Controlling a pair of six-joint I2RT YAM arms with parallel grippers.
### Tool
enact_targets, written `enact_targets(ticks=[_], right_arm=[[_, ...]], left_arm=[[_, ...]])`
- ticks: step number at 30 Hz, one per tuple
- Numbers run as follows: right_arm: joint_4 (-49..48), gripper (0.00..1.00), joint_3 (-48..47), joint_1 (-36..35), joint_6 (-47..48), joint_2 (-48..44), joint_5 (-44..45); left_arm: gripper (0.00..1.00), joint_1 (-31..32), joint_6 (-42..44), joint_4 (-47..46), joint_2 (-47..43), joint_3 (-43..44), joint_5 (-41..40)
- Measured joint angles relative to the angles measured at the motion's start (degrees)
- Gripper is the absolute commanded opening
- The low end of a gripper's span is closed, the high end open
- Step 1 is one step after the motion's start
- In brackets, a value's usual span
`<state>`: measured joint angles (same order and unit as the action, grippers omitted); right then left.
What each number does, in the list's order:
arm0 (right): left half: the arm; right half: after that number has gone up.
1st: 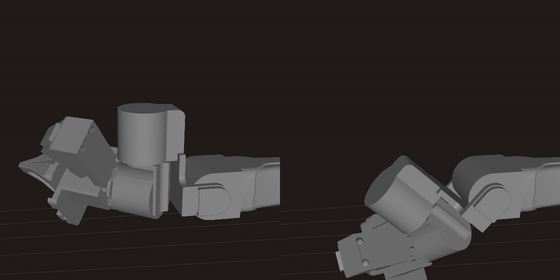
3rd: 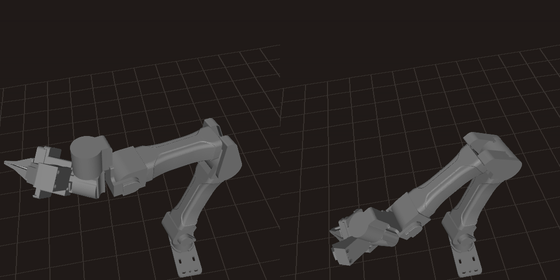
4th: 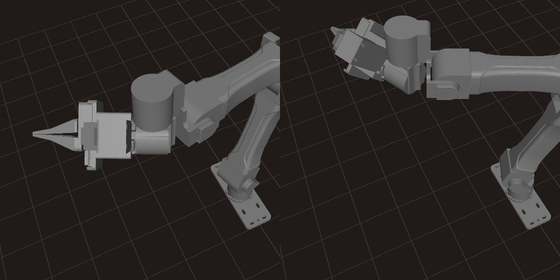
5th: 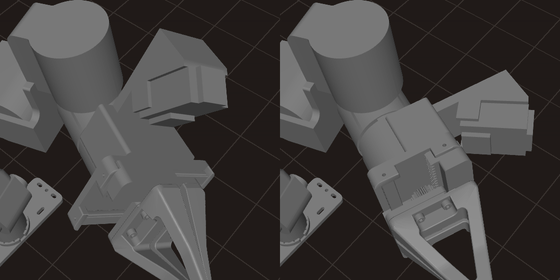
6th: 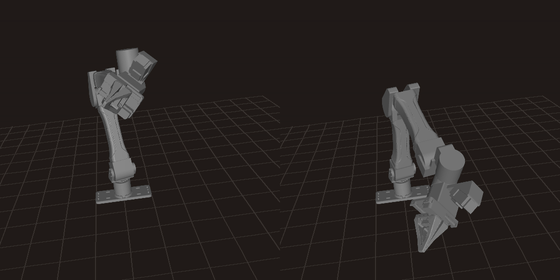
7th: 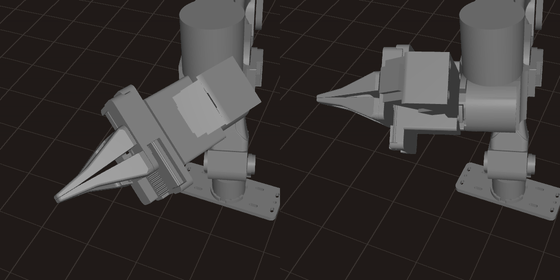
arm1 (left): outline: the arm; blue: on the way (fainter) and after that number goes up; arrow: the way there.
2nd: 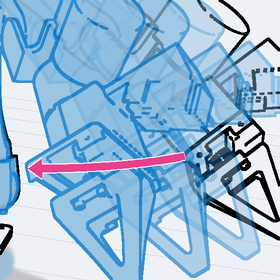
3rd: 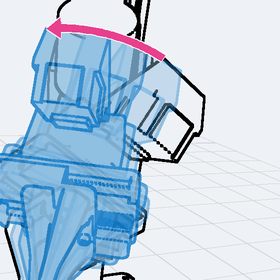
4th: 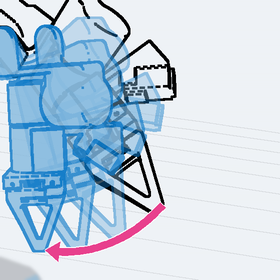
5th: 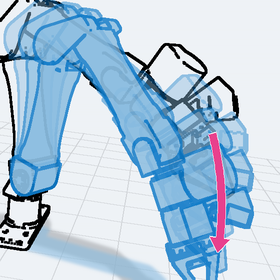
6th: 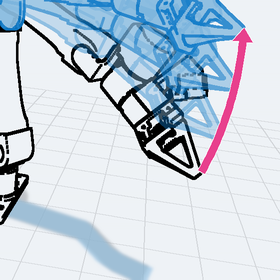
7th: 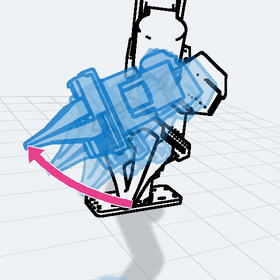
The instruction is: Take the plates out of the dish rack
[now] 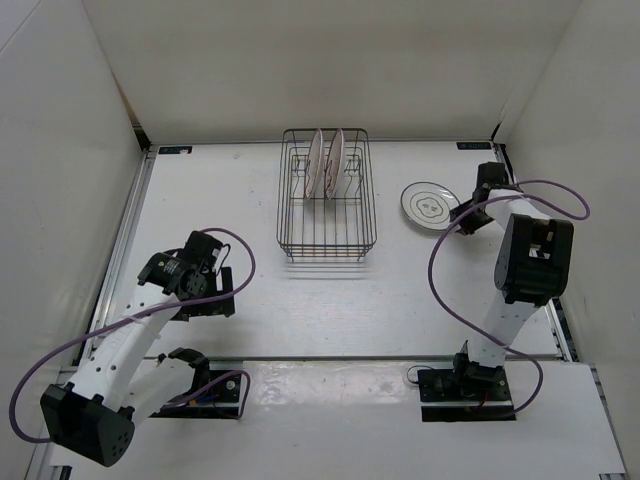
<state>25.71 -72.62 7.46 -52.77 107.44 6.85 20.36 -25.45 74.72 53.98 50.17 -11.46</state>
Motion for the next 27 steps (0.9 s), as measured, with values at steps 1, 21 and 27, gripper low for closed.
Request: enact_targets(ticks=[1,21,27], right_arm=[[0.17,0.39,-0.42,0.0,0.17,0.09,-0.09],[-7.08,0.61,-63.65,-23.54,23.04,21.66,-6.36],[-7.19,0.61,-56.15,-37.51,32.7,23.15,-0.61]], left_arm=[[1.0,0.0,0.02,0.07,0.0,0.0,0.02],[1.0,-2.01,0.17,-1.49,1.01,-1.16,1.86],[1.0,-3.39,0.17,-1.68,1.03,-1.16,2.36]])
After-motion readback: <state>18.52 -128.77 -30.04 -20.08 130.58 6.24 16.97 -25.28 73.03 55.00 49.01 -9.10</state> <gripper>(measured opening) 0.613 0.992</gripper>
